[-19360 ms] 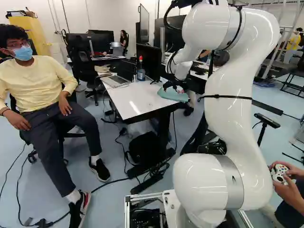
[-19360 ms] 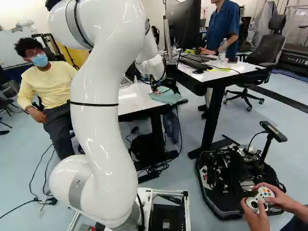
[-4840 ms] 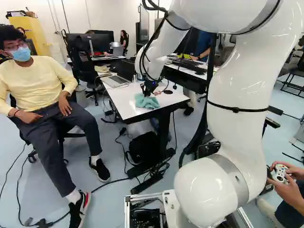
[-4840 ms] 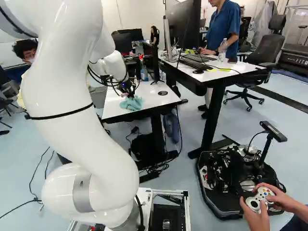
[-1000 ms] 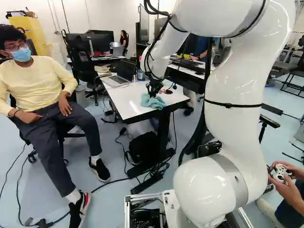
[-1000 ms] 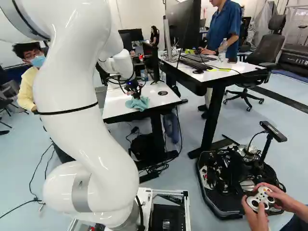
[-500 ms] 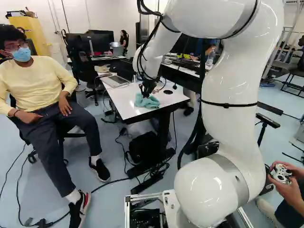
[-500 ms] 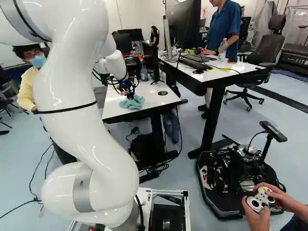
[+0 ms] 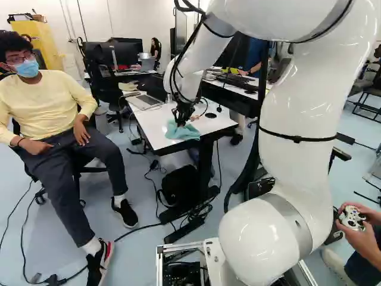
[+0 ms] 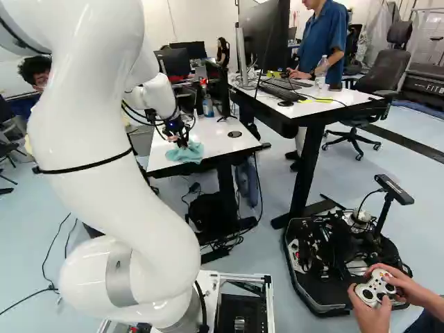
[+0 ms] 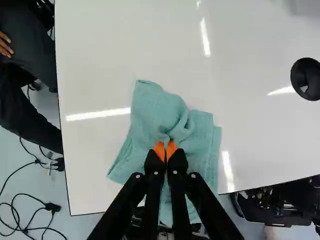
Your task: Clean the table with the green towel
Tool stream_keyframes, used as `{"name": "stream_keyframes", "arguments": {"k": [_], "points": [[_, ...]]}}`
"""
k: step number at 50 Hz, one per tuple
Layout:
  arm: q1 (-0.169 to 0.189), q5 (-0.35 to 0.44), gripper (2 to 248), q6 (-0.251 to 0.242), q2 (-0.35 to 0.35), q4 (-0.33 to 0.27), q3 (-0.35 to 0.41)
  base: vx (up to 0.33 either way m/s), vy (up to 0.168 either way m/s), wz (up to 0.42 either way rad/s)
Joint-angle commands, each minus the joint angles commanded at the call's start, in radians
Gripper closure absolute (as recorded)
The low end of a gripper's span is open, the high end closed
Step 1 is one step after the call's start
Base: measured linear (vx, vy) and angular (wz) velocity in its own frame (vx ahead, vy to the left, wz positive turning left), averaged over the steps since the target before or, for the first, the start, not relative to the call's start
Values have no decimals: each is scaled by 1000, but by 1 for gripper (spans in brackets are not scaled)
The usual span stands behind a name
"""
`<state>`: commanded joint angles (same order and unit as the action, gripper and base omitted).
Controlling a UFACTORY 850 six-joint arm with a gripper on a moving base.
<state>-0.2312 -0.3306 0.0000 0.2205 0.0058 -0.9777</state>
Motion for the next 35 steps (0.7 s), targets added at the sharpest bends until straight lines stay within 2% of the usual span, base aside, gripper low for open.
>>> {"name": "stream_keyframes", "arguments": {"k": [13,35], "points": [[34,0,224,0,-42,0,49,0,0,0],[112,0,224,0,-58,0,68,0,0,0]]}}
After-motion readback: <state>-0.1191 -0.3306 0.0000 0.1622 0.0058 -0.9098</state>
